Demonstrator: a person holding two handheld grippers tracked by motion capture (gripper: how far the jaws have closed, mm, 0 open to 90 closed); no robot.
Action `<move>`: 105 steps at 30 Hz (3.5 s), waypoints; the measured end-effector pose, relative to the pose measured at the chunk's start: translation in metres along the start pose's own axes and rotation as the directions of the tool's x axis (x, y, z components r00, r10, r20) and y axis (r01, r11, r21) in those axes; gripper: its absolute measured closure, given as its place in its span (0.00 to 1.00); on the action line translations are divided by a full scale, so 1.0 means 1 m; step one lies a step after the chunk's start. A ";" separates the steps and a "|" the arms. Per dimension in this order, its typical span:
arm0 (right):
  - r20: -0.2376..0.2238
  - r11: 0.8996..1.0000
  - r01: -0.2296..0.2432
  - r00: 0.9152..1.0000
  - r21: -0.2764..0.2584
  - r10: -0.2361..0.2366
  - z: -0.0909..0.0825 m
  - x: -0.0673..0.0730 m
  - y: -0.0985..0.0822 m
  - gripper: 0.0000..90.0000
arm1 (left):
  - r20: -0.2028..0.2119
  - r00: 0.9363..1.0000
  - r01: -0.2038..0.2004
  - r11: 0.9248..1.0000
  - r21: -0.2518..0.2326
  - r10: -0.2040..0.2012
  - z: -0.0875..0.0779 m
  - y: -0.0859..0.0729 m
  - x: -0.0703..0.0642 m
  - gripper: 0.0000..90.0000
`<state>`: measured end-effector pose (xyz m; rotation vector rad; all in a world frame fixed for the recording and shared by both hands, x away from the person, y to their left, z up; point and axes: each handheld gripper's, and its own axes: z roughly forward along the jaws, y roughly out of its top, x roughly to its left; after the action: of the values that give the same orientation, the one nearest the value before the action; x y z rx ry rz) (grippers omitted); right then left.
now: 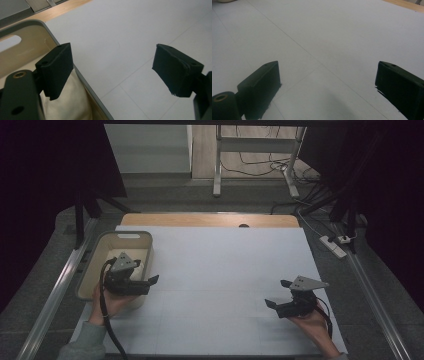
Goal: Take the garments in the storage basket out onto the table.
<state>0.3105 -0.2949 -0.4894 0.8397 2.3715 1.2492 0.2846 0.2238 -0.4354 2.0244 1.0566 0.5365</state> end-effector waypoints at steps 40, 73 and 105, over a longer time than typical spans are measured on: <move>0.013 0.999 0.012 1.000 0.036 -0.013 0.004 0.000 -0.002 0.07 | -0.049 0.993 0.110 0.990 0.090 -0.106 -0.009 -0.016 0.066 0.19; 0.015 0.998 0.024 1.000 0.066 -0.025 0.007 0.001 -0.003 0.07 | -0.011 0.997 0.071 0.953 0.293 -0.071 0.014 -0.030 0.070 0.19; 0.005 0.998 0.018 1.000 0.052 -0.019 0.007 0.001 -0.002 0.07 | 0.014 0.996 0.070 0.899 0.433 -0.084 0.031 -0.030 0.068 0.75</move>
<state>0.3123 -0.2910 -0.4952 0.8338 2.4114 1.1814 0.3286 0.2771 -0.4774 2.3496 1.3206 0.2364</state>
